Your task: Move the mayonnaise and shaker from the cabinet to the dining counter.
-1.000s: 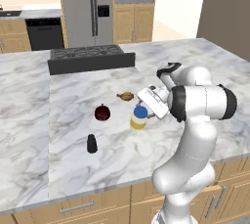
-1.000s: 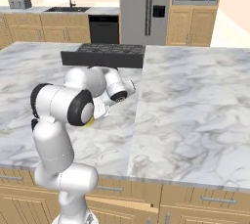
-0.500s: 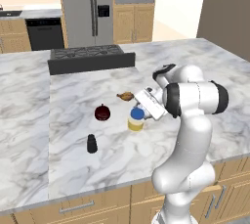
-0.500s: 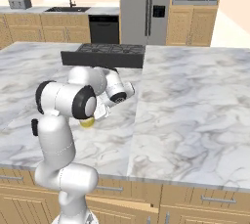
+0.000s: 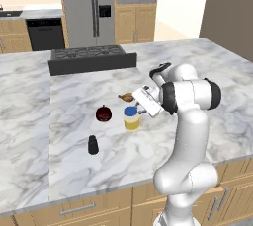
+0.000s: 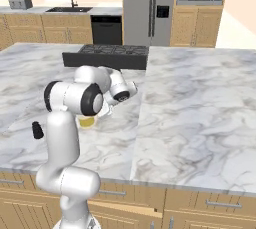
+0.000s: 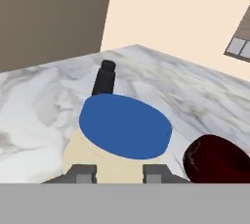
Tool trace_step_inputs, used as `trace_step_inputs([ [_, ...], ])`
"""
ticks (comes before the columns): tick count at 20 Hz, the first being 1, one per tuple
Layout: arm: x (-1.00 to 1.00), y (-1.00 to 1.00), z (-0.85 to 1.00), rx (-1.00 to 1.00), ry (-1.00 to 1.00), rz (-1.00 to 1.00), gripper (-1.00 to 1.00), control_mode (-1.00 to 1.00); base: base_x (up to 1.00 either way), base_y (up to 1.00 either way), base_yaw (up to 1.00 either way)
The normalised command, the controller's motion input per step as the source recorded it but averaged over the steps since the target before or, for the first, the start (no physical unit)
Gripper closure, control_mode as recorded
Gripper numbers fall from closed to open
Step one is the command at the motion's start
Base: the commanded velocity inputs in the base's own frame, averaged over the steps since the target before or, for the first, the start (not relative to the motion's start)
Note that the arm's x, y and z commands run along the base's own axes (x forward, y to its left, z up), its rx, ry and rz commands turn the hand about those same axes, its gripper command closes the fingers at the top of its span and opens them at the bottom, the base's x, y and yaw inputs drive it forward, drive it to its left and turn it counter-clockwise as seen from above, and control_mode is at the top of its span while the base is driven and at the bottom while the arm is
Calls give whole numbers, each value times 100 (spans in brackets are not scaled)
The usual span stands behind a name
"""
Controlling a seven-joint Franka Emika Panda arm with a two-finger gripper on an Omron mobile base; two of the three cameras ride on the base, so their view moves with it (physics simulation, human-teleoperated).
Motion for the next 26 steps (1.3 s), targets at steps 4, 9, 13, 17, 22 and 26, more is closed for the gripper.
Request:
trace_step_inputs([
  [4, 4, 0, -44, -3, 0, 0, 100, -100, 0, 0, 0],
  [9, 0, -1, -37, -4, -1, 0, -100, -100, 0, 0, 0],
  [13, -26, -28, -5, -4, -9, 0, -100, -100, 0, 0, 0],
  [17, -34, -11, 45, -2, -22, -2, -100, -100, 0, 0, 0],
  [22, -20, 0, 100, -5, -31, -9, -100, -100, 0, 0, 0],
  [26, -45, 3, 100, -7, -33, -9, -100, -100, 0, 0, 0],
])
